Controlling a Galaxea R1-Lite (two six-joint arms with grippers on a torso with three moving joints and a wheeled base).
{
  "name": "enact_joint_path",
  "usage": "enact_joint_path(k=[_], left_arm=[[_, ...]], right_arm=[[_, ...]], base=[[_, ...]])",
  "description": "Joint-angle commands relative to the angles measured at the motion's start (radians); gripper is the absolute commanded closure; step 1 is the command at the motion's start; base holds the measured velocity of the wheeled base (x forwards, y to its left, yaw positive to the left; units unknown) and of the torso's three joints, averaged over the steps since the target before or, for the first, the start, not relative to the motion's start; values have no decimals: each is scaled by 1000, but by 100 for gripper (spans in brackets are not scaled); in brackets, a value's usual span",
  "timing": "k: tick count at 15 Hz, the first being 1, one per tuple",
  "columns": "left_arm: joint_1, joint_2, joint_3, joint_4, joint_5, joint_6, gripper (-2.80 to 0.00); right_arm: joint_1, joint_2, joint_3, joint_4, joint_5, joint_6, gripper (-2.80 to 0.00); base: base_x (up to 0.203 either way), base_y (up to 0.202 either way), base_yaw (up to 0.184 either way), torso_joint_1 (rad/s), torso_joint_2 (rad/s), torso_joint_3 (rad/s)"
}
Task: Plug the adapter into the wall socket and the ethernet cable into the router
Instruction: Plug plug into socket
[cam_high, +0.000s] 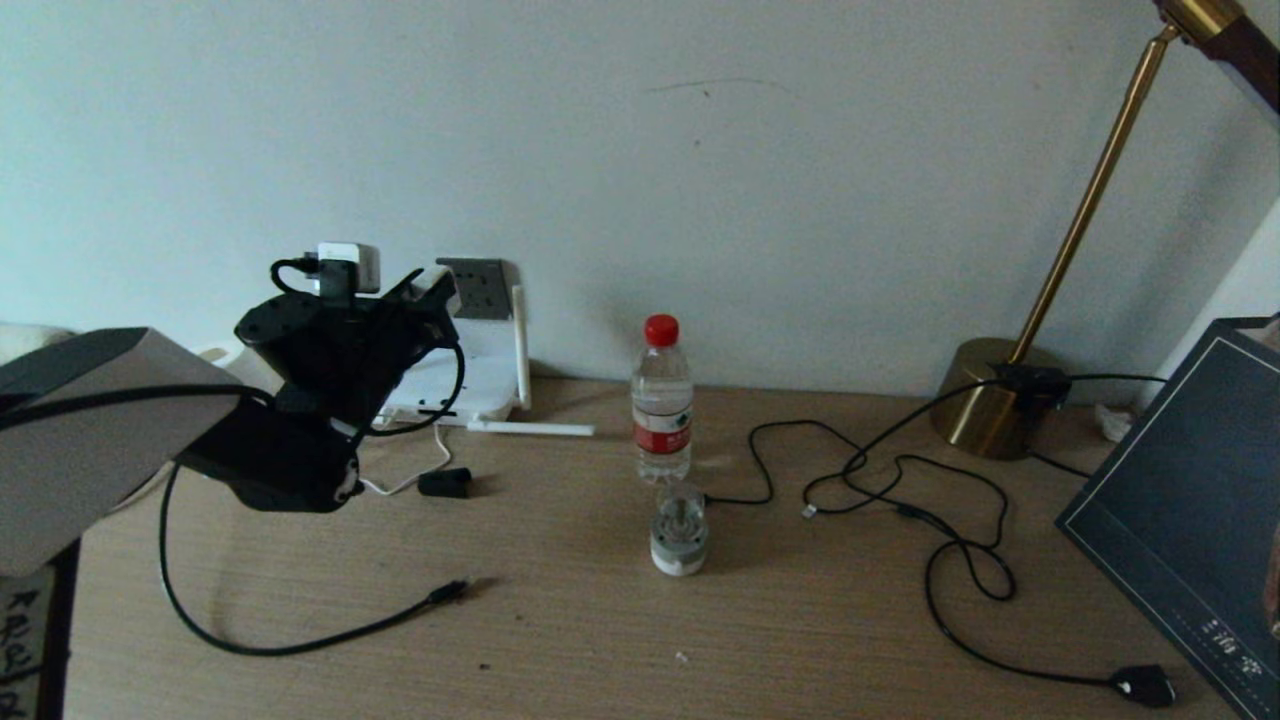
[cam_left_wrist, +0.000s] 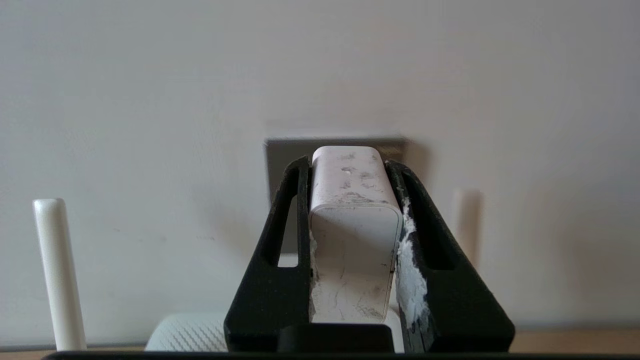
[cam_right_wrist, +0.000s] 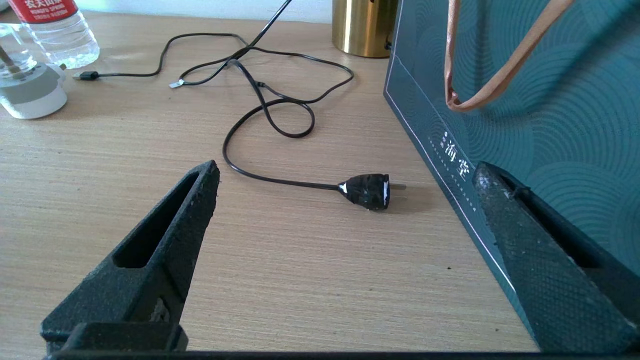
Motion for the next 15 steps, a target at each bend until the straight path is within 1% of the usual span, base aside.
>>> enact_joint_path(k=[1,4,7,15], left_arm=[[-1,43,-40,-7,11,-4,0],[-5,82,-68,-7,18,-8,0],[-6,121,-121,-6,19,-8,0],[-6,160,-167,-6,17,-8,0]], right_arm=[[0,0,0,0,0,0,-280],[-1,0,0,0,0,0,-280],[0,0,0,0,0,0,-280],[0,0,0,0,0,0,-280]], base=[[0,0,0,0,0,0],[0,0,0,0,0,0],[0,0,0,0,0,0],[0,0,0,0,0,0]])
